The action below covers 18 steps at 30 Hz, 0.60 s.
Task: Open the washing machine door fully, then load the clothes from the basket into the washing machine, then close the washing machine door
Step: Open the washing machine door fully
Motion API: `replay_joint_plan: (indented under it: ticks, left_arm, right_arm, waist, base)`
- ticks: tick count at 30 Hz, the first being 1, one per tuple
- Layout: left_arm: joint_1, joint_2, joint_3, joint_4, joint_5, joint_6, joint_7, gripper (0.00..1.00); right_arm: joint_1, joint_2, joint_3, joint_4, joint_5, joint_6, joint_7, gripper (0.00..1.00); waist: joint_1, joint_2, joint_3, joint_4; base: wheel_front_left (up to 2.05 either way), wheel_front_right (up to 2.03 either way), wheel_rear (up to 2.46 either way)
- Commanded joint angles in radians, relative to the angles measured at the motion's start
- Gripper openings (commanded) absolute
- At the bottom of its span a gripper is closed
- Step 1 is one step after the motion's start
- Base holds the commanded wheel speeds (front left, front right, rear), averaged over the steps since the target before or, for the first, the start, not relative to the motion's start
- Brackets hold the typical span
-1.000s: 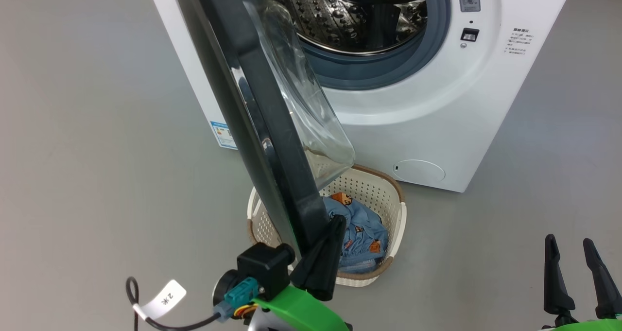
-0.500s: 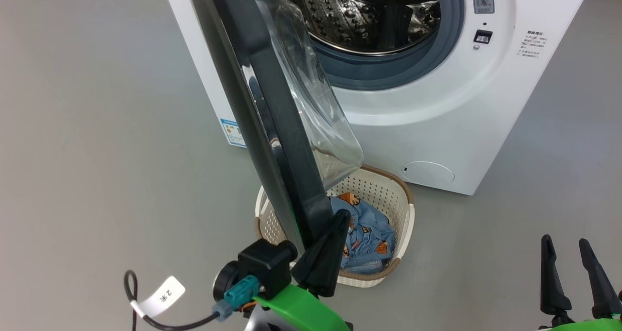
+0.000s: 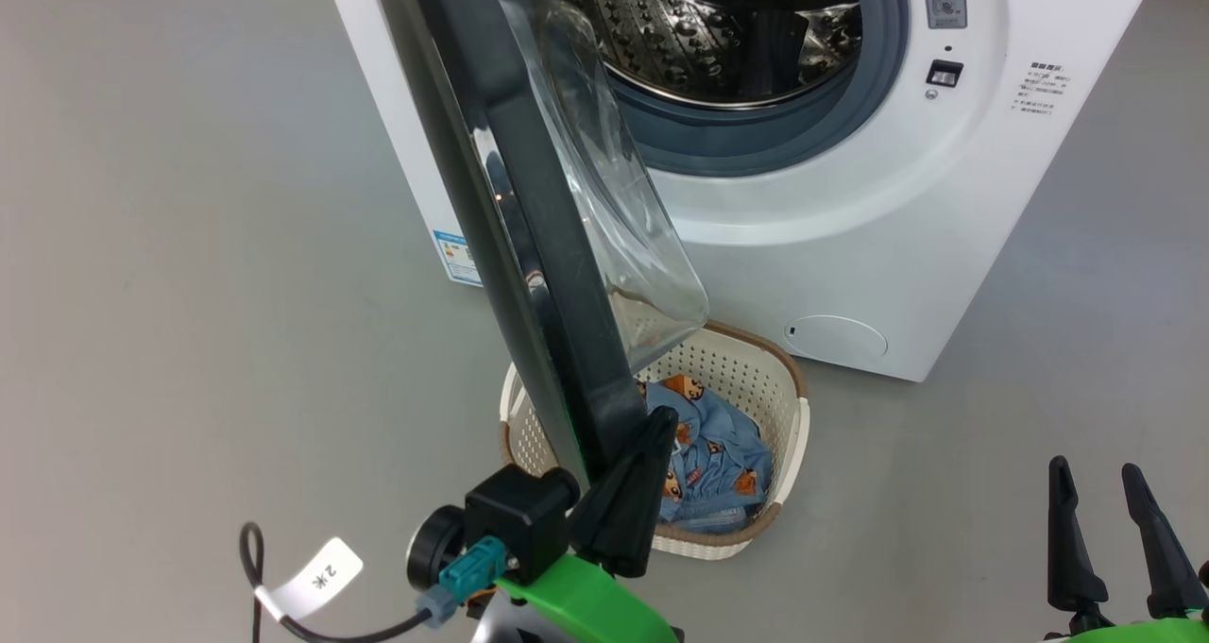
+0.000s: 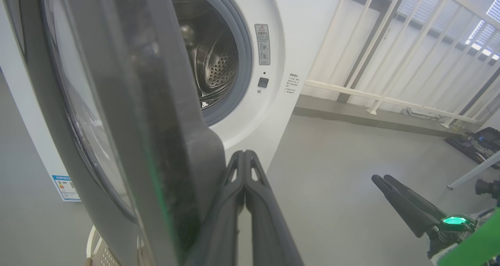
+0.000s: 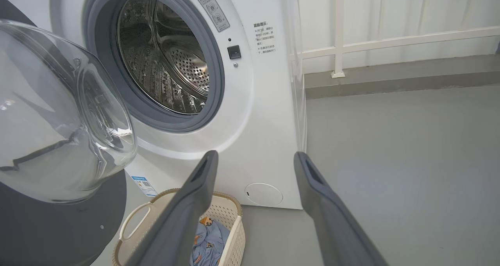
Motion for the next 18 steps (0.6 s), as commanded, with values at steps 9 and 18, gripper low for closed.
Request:
replay_joint_plan:
  ticks: [9,18]
  left_arm:
    - [-0.040,0.024,0.044,-0.022,0.014,0.027,0.006,0.00]
    - [-0.045,0.026,0.046,-0.020,0.014,0.034,0.003,0.00]
  right_arm:
    - [-0.033,-0.014,0.025,-0.019,0.017,0.002,-0.005,1.00]
    - [-0.032,-0.014,0.027,-0.018,0.012,0.002,-0.005,1.00]
  waist:
    - [0.0000,0.0000,-0.004,0.013]
    - [0.0000,0.0000,0.001,0.056]
  base:
    - [0.00,0.00,0.00]
    - [0.00,0.00,0.00]
